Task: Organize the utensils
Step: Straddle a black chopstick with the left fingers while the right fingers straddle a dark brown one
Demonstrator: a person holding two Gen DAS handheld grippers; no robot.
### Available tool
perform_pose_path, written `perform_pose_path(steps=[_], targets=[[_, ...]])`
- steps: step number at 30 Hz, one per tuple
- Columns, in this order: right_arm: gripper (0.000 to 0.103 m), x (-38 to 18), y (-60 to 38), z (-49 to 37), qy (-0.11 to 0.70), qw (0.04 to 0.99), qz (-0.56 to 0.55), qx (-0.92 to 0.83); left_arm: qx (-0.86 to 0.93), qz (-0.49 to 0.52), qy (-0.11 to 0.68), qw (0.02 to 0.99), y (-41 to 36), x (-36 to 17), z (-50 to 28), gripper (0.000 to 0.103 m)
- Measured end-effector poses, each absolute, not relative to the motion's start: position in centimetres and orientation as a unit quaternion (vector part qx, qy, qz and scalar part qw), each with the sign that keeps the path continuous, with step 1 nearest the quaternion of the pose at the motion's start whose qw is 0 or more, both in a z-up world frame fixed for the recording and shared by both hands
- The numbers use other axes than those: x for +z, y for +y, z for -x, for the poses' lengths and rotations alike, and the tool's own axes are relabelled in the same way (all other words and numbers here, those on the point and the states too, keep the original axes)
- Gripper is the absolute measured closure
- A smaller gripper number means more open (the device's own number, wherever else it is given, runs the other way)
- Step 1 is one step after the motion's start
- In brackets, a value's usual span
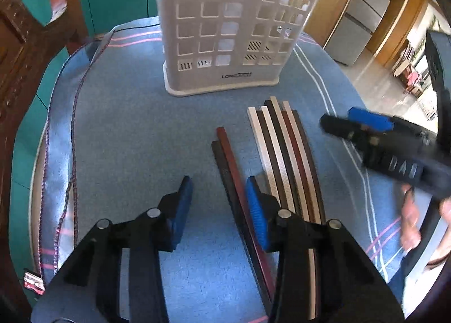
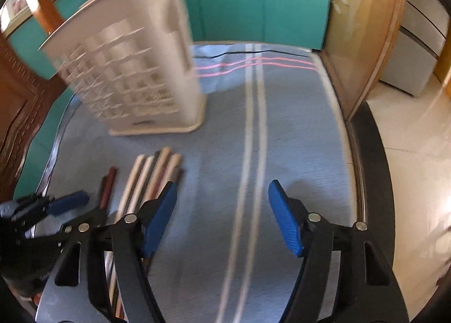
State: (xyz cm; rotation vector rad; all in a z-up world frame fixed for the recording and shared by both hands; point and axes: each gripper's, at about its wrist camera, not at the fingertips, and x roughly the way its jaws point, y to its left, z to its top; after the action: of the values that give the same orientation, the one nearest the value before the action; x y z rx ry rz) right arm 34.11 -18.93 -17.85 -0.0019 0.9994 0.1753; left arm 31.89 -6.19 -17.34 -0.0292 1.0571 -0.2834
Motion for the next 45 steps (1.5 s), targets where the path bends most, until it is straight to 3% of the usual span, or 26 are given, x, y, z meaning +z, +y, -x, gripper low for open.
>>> perform_pose_path(steps=[5, 15, 19, 25, 30, 33, 37, 45], targets=[[0.041, -19.2, -16.8, -34.1, 0.496, 0.862, 0.035, 0.095, -0.114, 0.036, 0.502, 0.857, -5.2, -17.6, -31.3, 0.065], [0.041, -19.1, -17.4, -34.7, 0.506, 0.857, 0.043, 0.082, -0.096, 0.033, 0.498, 0.861, -2.2, -16.9, -29.3, 0.063], [0.041, -19.5, -16.7, -34.4, 0.500, 0.860, 0.078, 0.069, -0.088, 0.035, 0.494, 0.864, -2.6, -17.0, -29.0, 0.049], [0.041, -19.4, -16.0, -34.1, 0.482, 0.869, 0.095, 0.061, -0.083, 0.000, 0.492, 0.867, -4.5, -17.1, -27.8, 0.048], [0.064, -19.1, -16.4, -34.1, 0.483, 0.869, 0.070, 0.079, -0.080, -0.022, 0.488, 0.869, -5.1, -17.1, -27.7, 0.051], [0.075, -19.1, -16.6, -34.1, 0.483, 0.869, 0.067, 0.086, -0.079, -0.017, 0.488, 0.869, -4.6, -17.0, -27.8, 0.059], [0.080, -18.7, -16.9, -34.0, 0.484, 0.868, 0.062, 0.085, -0.080, -0.003, 0.490, 0.868, -3.4, -17.0, -27.8, 0.066], [0.080, -18.8, -16.9, -34.5, 0.476, 0.873, 0.075, 0.071, -0.075, 0.000, 0.489, 0.869, -2.8, -17.1, -27.8, 0.066]])
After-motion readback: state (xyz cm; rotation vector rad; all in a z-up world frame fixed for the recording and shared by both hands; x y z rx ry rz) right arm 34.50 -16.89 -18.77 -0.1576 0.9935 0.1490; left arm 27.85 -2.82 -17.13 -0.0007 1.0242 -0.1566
